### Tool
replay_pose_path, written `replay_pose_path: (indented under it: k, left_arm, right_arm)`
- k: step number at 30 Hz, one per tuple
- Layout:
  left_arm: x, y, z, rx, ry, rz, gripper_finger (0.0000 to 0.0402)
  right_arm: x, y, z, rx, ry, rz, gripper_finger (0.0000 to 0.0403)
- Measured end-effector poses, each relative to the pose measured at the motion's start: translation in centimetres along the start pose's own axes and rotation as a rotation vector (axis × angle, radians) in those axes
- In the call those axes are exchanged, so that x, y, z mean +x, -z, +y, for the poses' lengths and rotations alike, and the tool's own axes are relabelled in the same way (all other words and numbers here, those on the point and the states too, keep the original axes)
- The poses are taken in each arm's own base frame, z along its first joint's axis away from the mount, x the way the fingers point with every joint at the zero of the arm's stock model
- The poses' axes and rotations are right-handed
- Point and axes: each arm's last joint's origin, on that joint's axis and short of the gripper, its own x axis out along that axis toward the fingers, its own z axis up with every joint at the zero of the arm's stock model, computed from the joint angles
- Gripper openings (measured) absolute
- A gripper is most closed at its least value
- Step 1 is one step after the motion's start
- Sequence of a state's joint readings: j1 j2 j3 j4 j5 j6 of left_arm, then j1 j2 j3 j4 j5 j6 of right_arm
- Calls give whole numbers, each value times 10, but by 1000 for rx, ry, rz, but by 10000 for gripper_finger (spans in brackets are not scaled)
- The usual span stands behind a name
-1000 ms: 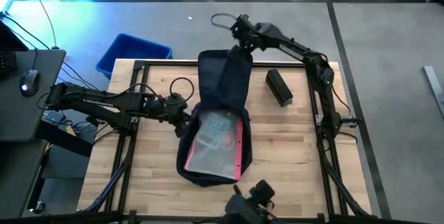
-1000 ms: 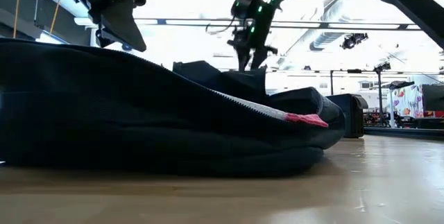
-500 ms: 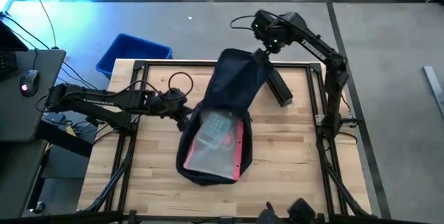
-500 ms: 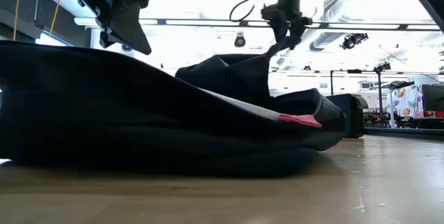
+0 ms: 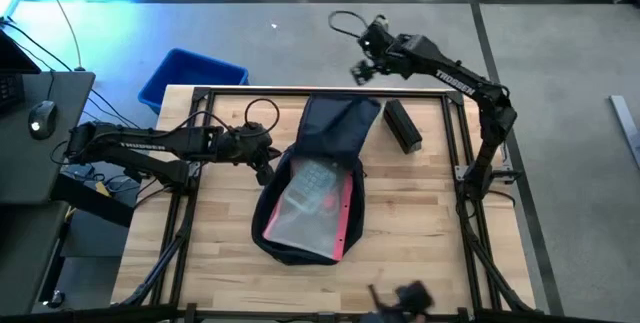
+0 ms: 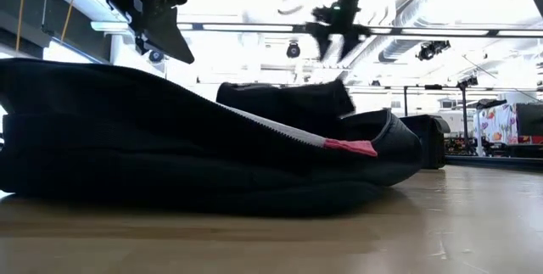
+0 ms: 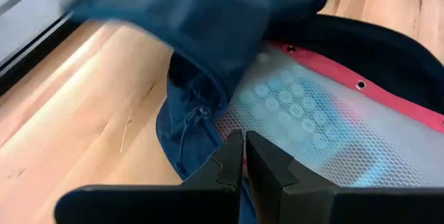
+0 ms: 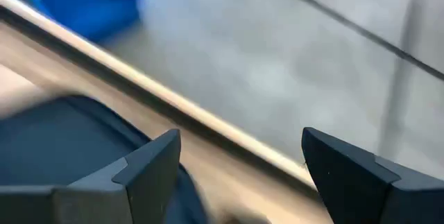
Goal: Unpack backpack
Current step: Adjust the blue backpack on the table, then put the black medicine organizer into the blue backpack
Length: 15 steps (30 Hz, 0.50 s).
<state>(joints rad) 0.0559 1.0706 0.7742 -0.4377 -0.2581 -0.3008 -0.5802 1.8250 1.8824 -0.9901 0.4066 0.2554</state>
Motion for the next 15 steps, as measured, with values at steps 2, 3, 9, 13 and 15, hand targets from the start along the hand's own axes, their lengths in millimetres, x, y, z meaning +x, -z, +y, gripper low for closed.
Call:
replay_pose_path:
  k: [2,3,9,13,15]
  left_arm:
    - [1,0,1,3,11,7,0]
    - [1,0,2,1,18,15,0]
    - [1,2,-1,-33,84,45,0]
    - [1,2,-1,-29,80,43,0]
    - [1,1,0,-14,74,36,0]
  right_arm:
    - [1,-8,10,23,-117,-80,283]
    - [0,-10,13,42,-136,-102,283]
    - [-6,8,-15,99,24,145,282]
    - [1,33,-34,94,31,434,282]
    - [7,46,-38,61,18,555,282]
